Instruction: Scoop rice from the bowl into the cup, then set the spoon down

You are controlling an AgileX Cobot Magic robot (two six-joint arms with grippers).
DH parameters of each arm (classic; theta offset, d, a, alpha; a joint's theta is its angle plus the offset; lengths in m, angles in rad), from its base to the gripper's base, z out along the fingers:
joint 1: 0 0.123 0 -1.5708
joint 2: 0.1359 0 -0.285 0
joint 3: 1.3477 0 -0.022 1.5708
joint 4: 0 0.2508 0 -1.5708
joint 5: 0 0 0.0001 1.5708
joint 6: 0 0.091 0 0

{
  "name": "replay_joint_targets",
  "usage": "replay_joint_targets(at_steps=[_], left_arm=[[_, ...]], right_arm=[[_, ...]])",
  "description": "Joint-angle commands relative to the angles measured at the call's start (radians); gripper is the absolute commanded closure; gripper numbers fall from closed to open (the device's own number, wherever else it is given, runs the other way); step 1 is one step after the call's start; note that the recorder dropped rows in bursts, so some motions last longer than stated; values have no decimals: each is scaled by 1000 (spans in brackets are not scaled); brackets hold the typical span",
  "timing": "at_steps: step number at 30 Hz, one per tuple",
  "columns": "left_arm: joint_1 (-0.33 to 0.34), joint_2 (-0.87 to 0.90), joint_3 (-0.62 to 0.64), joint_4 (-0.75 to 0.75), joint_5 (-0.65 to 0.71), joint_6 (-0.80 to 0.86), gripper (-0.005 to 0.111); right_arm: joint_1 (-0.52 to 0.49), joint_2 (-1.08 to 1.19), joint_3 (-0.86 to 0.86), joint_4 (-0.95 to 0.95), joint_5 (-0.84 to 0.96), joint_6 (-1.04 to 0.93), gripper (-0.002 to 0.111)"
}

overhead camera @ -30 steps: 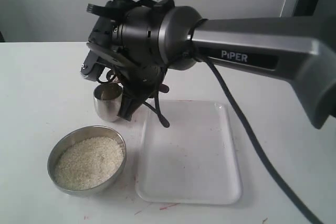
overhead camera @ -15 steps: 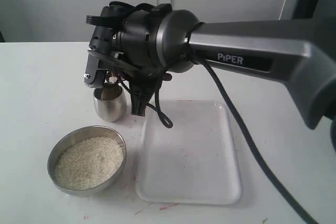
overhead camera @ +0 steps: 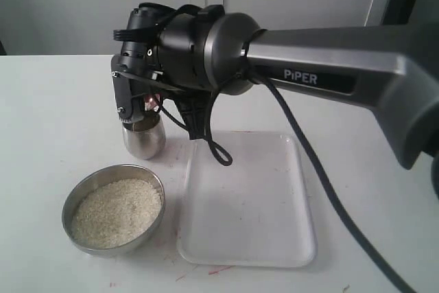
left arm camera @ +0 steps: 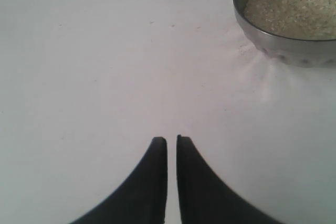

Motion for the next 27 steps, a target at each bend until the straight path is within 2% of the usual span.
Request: replay_joint_targets(at_steps=[1, 27], left_arm=[[-4, 7, 9, -6, 48, -6, 92], [-4, 7, 9, -6, 48, -6, 92]], right_arm=[[-6, -4, -4, -57, -18, -35, 108], [-3, -4, -4, -150, -23, -164, 108]])
